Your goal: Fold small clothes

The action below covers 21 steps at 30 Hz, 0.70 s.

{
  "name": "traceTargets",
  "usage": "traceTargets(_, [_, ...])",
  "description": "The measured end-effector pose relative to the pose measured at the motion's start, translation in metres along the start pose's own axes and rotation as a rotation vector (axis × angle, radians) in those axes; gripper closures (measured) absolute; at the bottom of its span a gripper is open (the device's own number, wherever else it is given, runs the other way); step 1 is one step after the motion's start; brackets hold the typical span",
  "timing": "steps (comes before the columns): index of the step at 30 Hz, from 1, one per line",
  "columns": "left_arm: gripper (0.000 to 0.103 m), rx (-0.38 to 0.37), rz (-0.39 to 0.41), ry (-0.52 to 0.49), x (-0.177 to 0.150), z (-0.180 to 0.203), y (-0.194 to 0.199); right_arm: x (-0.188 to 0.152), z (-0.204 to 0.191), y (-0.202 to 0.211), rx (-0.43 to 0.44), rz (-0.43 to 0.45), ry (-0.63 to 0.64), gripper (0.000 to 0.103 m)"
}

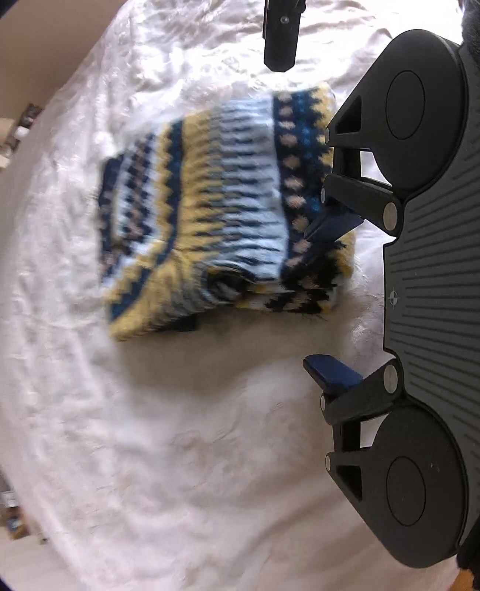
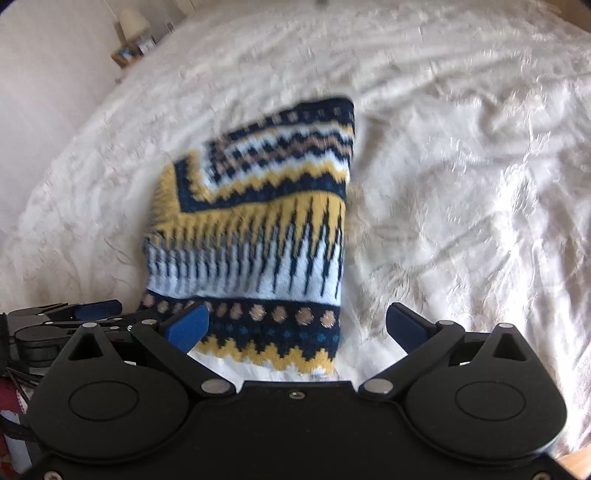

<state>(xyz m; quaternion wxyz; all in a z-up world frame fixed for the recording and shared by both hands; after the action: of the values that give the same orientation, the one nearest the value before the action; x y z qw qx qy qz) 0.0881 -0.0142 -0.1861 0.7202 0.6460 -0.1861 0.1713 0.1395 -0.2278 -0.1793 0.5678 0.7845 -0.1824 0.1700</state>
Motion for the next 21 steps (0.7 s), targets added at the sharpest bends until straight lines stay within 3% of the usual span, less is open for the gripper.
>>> traceTargets(4, [0.037,0.070,0.066,-0.041,0.007,0.019,0.030,0.000,-0.004,0.026,-0.015,0.079,0.030,0.001])
traceTargets(13, [0.037,0.212,0.143,-0.014,0.021,0.065,0.089,0.009,-0.005,0.076,-0.041,0.195,0.019,0.001])
traceTargets(17, [0.037,0.229,0.136,-0.015,0.021,0.080,0.101,0.009,-0.008,0.093,-0.052,0.222,0.039,0.001])
traceTargets(21, [0.037,0.195,0.120,0.009,0.016,0.087,0.109,0.007,-0.014,0.107,-0.064,0.241,0.060,0.001])
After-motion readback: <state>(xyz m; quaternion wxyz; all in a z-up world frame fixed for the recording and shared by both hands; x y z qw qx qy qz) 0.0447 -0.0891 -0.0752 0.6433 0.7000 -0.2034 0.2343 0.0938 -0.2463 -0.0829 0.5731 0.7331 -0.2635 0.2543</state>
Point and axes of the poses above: each gripper's, at about its wrist camera, not at the fingertips, and y roughly against the way its jaws point, z to its right, x to its top, the point moved 2 cm from there along -y, roughly the way its jaws point, and after that the axes turned 4 degrees about y, right-handed, at the moved point
